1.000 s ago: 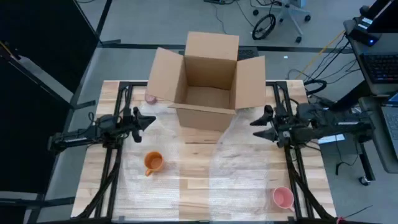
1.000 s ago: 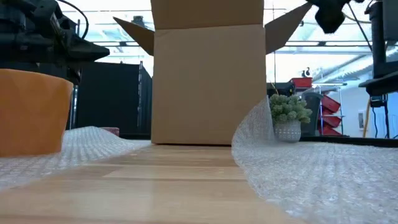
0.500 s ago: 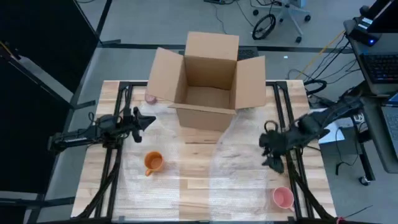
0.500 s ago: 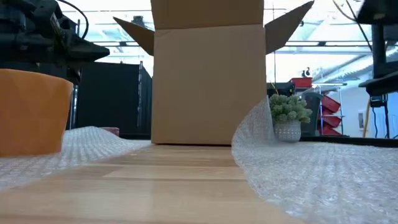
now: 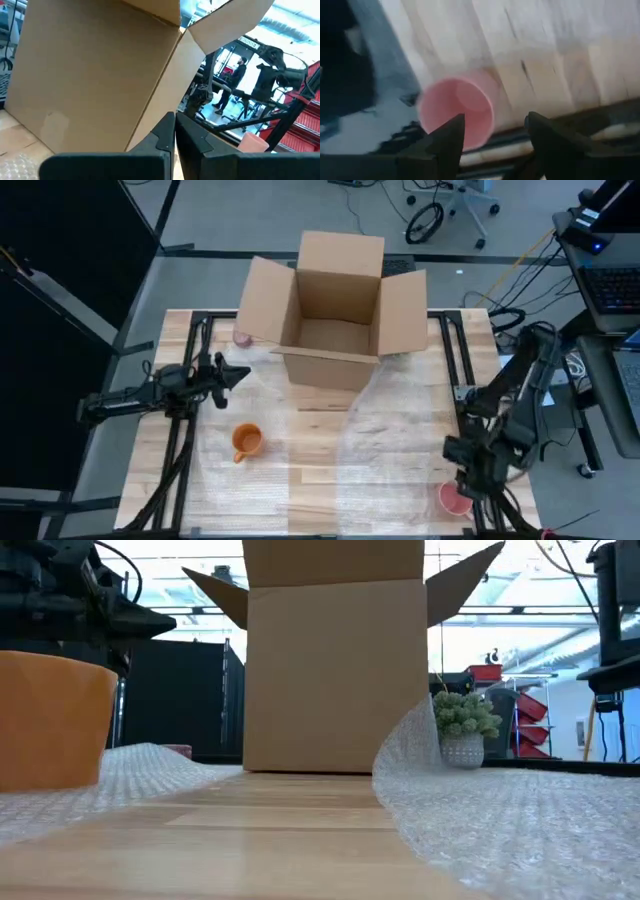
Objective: Wrap mug
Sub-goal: Put the pink cup into the right bubble wrap
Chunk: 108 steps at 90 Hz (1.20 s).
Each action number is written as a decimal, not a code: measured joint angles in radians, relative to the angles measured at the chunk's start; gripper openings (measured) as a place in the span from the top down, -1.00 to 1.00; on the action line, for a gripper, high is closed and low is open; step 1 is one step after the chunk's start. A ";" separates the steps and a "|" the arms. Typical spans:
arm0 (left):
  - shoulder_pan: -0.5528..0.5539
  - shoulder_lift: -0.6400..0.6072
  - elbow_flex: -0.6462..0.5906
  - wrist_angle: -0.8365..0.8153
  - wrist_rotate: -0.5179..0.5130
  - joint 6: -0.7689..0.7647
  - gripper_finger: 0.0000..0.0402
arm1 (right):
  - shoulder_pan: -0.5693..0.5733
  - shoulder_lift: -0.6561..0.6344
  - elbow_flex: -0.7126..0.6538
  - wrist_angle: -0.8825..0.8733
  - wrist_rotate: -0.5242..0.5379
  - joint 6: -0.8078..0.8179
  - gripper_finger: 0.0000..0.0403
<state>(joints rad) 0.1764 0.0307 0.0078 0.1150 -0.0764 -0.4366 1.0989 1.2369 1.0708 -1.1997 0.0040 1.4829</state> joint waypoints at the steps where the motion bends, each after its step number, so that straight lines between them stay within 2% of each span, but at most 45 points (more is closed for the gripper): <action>1: 0.000 0.000 0.000 0.000 0.000 0.000 1.00 | 0.005 0.007 0.000 -0.002 0.000 0.001 0.00; 16: 0.000 0.000 0.000 0.000 0.000 -0.001 1.00 | 0.051 0.089 0.000 0.022 0.003 0.005 0.00; 38: 0.000 0.000 0.000 0.000 0.000 -0.001 1.00 | 0.055 0.182 0.000 0.029 0.057 0.000 0.00; 61: 0.000 0.000 0.000 0.000 0.000 -0.001 1.00 | 0.055 0.257 -0.003 0.096 0.054 -0.004 0.00; 78: 0.000 0.000 0.000 -0.001 0.000 -0.001 1.00 | 0.055 0.304 -0.068 0.217 0.044 -0.002 0.03; 92: 0.000 0.000 0.000 -0.001 0.000 -0.001 1.00 | 0.055 0.306 -0.111 0.273 0.042 0.017 0.23; 108: 0.000 0.000 0.000 -0.001 0.000 -0.001 1.00 | 0.055 0.306 -0.135 0.260 0.042 0.014 0.68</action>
<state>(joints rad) 0.1762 0.0305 0.0078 0.1137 -0.0765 -0.4374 1.1542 1.5425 0.9361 -0.9396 0.0463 1.4973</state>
